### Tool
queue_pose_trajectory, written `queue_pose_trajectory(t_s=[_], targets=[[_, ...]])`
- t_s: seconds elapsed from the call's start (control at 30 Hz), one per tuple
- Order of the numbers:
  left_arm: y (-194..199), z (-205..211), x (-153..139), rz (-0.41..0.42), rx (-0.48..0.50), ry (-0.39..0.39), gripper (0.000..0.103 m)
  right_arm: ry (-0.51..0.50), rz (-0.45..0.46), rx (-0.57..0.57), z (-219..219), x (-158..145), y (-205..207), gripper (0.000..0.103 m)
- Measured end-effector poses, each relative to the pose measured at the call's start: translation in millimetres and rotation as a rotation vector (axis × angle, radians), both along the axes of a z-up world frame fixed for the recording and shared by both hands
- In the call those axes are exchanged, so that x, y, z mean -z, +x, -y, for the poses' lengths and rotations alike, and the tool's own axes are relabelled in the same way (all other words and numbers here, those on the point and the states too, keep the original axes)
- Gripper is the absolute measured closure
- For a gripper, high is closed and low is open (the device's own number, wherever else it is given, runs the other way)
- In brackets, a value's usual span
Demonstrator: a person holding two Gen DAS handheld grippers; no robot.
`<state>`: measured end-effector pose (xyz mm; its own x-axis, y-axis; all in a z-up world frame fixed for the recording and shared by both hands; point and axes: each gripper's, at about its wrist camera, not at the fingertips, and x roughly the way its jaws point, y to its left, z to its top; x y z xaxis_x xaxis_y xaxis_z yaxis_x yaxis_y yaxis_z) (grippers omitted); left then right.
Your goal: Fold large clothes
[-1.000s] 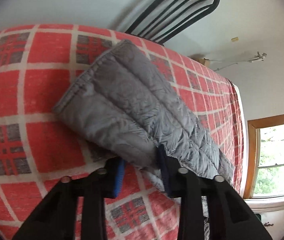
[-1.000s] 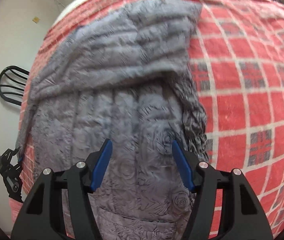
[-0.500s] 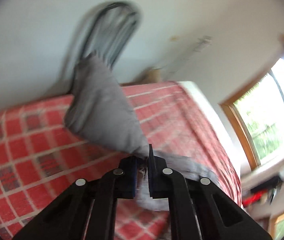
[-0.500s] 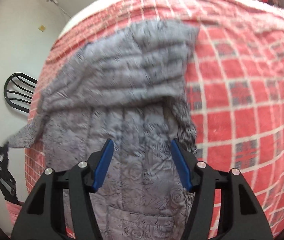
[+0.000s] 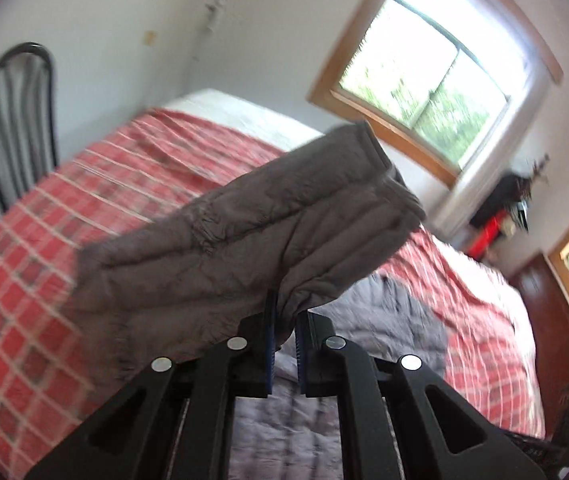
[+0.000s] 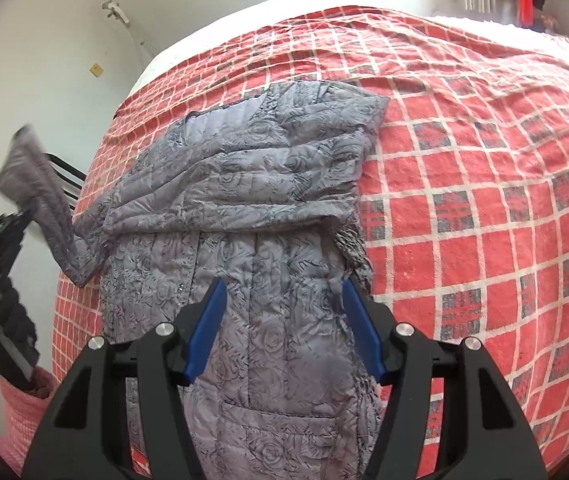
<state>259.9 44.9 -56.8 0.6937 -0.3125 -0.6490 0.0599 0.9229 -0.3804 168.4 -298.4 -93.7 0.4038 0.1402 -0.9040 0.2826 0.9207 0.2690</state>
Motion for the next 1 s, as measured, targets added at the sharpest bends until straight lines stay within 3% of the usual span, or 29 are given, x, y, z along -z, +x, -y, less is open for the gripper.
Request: queue_pose_trajectory(t_s=[0.17, 0.4, 0.5, 0.57, 0.7, 0.8, 0.93, 1.0], targets=[[14.0, 56.6, 33.4, -0.050, 0.108, 0.081, 0.095, 0.005, -0.020, 0.023, 8.2, 9.8, -5.1, 0.043], [28.8, 101.4, 87.6, -0.170, 0.228, 0.181, 0.091, 0.035, -0.039, 0.032, 12.3, 23.3, -2.2, 0.043], [28.3, 116.2, 103.5, -0.209, 0.296, 0.237, 0.085, 0.067, -0.045, 0.018, 11.4, 27.6, 8.4, 0.043], [28.4, 116.5, 109.5, -0.224, 0.335, 0.262, 0.075, 0.098, -0.035, -0.008, 8.4, 26.9, 19.2, 0.040], [5.3, 99.4, 82.5, -0.225, 0.402, 0.132, 0.058, 0.165, -0.025, -0.076, -2.6, 25.0, 53.9, 0.034], [-14.4, 79.5, 49.4, -0.162, 0.406, 0.081, 0.047, 0.227, -0.021, -0.154, -18.0, 28.5, 89.1, 0.032], [-14.0, 43.9, 32.1, -0.107, 0.269, 0.191, 0.045, 0.301, -0.057, -0.239, -48.6, 48.6, 145.0, 0.032], [-4.4, 27.6, 38.0, -0.139, 0.195, 0.233, 0.046, 0.299, -0.086, -0.261, -64.9, 62.2, 169.5, 0.032]])
